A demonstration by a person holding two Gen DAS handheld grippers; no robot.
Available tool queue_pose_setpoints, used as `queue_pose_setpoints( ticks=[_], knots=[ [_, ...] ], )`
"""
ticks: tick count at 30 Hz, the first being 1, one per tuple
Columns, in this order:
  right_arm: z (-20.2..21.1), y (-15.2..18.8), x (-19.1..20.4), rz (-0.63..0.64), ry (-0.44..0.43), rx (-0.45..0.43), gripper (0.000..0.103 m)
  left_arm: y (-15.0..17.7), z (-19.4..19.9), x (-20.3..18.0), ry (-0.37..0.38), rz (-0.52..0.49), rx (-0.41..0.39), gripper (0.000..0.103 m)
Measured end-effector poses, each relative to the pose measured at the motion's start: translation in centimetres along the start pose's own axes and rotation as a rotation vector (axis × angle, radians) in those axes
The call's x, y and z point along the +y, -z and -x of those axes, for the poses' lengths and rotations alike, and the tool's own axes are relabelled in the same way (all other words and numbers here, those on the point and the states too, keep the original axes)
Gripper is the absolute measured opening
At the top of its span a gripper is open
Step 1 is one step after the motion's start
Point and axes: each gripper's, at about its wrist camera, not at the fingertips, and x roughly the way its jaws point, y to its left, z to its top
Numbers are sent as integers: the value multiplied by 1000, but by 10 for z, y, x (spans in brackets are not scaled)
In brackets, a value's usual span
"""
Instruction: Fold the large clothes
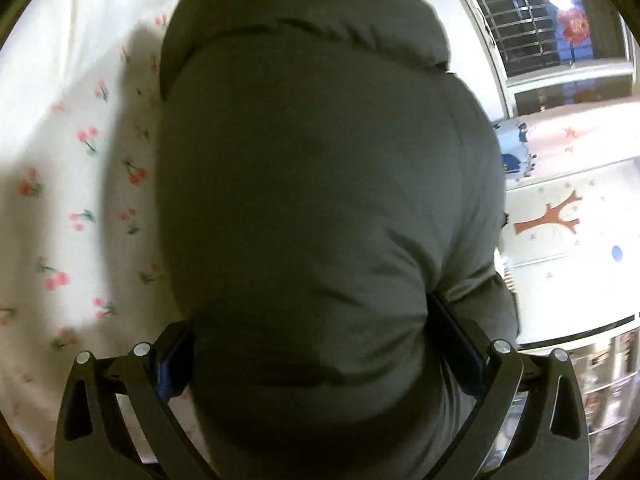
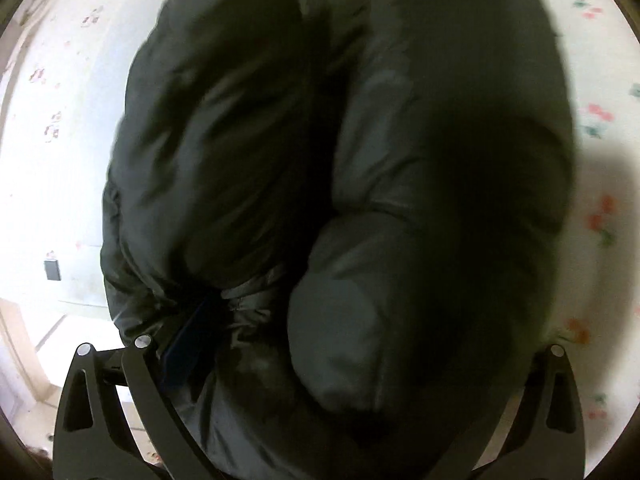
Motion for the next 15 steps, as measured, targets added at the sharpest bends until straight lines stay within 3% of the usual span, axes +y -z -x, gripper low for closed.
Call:
queue_pose_setpoints(
  ticks=[3,6,9,12,15],
  knots=[
    [-6,-9,5,18,-92,4,97,2,0,-5,18,-24,-9,98],
    [-2,-13,20,78,-177,-38,97,8,2,-27,18,-113,-27,98],
    [15,-16,39,137,-230,-88,97,11,4,-50,78,-145,-64,98],
    [51,-16,73,243,-235,-152,97,11,0,-83,147,-202,-94,98],
    [99,-12,102,332,-183,-223,97,9,-16,-119,220,-254,-100,98]
  ],
)
